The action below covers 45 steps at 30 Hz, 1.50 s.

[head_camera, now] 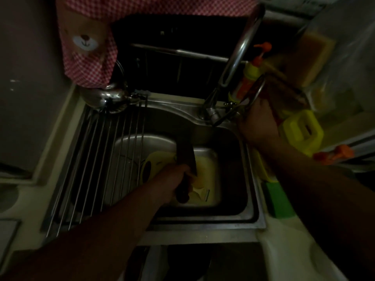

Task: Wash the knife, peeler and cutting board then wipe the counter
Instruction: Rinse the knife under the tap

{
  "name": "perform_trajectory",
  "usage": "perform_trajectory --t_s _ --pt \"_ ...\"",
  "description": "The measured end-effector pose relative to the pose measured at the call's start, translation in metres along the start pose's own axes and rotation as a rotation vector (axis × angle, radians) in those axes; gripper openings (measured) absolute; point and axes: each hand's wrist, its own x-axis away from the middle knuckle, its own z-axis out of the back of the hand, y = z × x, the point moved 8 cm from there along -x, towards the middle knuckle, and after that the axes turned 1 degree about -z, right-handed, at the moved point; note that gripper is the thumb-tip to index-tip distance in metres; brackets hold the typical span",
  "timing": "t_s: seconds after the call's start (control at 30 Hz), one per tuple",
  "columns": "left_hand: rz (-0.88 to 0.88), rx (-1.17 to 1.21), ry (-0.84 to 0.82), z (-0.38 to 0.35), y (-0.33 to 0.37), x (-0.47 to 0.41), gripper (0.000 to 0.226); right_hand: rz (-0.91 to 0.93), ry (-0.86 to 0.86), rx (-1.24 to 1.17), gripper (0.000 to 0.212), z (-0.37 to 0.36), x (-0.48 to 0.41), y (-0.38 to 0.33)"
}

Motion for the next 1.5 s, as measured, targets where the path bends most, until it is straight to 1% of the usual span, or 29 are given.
perform_trajectory --t_s 0.07,0.13,0.2,0.27,0.33,0.4,0.47,0.5,0.53,0.57,0.63,0.67,0.73,0.8,0.9,0.97,1.03,1.1,1.17,1.2,1.23,1.3,1.37,1.4,1.43,1.5 --pt "-0.005 -0.018 0.009 0.005 0.003 0.005 0.022 0.002 -0.127 0.11 0.051 -0.018 -0.016 0.005" --pt "-0.013 -0.025 0.022 0.007 0.004 0.008 0.023 0.046 -0.115 0.176 0.05 -0.023 -0.015 0.01" --pt "-0.018 -0.035 0.027 0.008 0.005 0.013 0.026 0.073 -0.071 0.182 0.051 -0.018 -0.001 0.013" --pt "-0.009 -0.026 0.022 0.007 0.005 0.016 0.026 0.063 -0.086 0.132 0.053 -0.019 0.019 0.015" --pt "-0.007 -0.008 0.004 0.003 0.006 0.019 0.025 0.04 -0.116 0.032 0.063 -0.021 0.039 0.016" --pt "-0.043 -0.02 0.001 0.0 0.011 0.022 0.027 0.027 -0.072 -0.008 0.068 -0.013 0.057 0.009" --pt "-0.066 -0.027 -0.002 -0.004 0.017 0.025 0.032 0.066 -0.001 -0.052 0.067 -0.011 0.082 -0.008" --pt "-0.062 -0.007 -0.006 -0.006 0.019 0.027 0.033 0.115 -0.023 -0.12 0.062 -0.017 0.098 -0.02" --pt "-0.054 0.023 -0.011 -0.008 0.02 0.028 0.031 0.162 -0.102 -0.209 0.057 -0.028 0.117 -0.034" --pt "-0.051 0.057 -0.015 -0.01 0.022 0.029 0.029 0.204 -0.226 -0.295 0.054 -0.044 0.135 -0.047" --pt "-0.055 0.121 -0.013 -0.01 0.025 0.029 0.025 0.256 -0.461 -0.428 0.053 -0.077 0.165 -0.067" --pt "-0.059 0.142 -0.003 -0.008 0.026 0.029 0.025 0.264 -0.525 -0.476 0.054 -0.087 0.172 -0.073" --pt "-0.067 0.155 0.035 0.001 0.026 0.028 0.027 0.266 -0.572 -0.512 0.06 -0.099 0.174 -0.078" --pt "-0.076 0.137 0.049 0.011 0.024 0.028 0.026 0.281 -0.596 -0.51 0.06 -0.107 0.174 -0.082" --pt "-0.081 0.114 0.012 0.023 0.023 0.03 0.026 0.277 -0.594 -0.535 0.06 -0.107 0.174 -0.09" --pt "-0.084 0.12 -0.017 0.031 0.025 0.035 0.027 0.316 -0.573 -0.547 0.057 -0.105 0.176 -0.1" --pt "-0.083 0.103 -0.085 0.036 0.027 0.042 0.029 0.373 -0.563 -0.533 0.059 -0.102 0.175 -0.109" --pt "-0.042 0.052 -0.143 0.038 0.024 0.049 0.03 0.407 -0.542 -0.458 0.069 -0.102 0.166 -0.104" --pt "0.009 0.021 -0.167 0.042 0.017 0.05 0.03 0.471 -0.512 -0.317 0.091 -0.102 0.158 -0.095" --pt "0.023 0.019 -0.171 0.043 0.015 0.049 0.029 0.517 -0.467 -0.267 0.095 -0.102 0.158 -0.096" --pt "0.027 0.024 -0.174 0.045 0.015 0.048 0.028 0.575 -0.403 -0.243 0.091 -0.099 0.162 -0.101" --pt "0.029 0.029 -0.189 0.05 0.015 0.044 0.027 0.686 -0.309 -0.239 0.072 -0.099 0.178 -0.112" --pt "0.039 0.02 -0.235 0.054 0.015 0.042 0.029 0.755 -0.264 -0.294 0.062 -0.101 0.184 -0.113" --pt "0.05 0.008 -0.263 0.054 0.015 0.043 0.03 0.718 -0.278 -0.334 0.061 -0.101 0.174 -0.106" --pt "0.064 -0.011 -0.289 0.054 0.014 0.044 0.032 0.618 -0.311 -0.345 0.061 -0.102 0.158 -0.093" --pt "0.091 -0.035 -0.324 0.052 0.013 0.049 0.034 0.39 -0.439 -0.215 0.063 -0.109 0.132 -0.066"
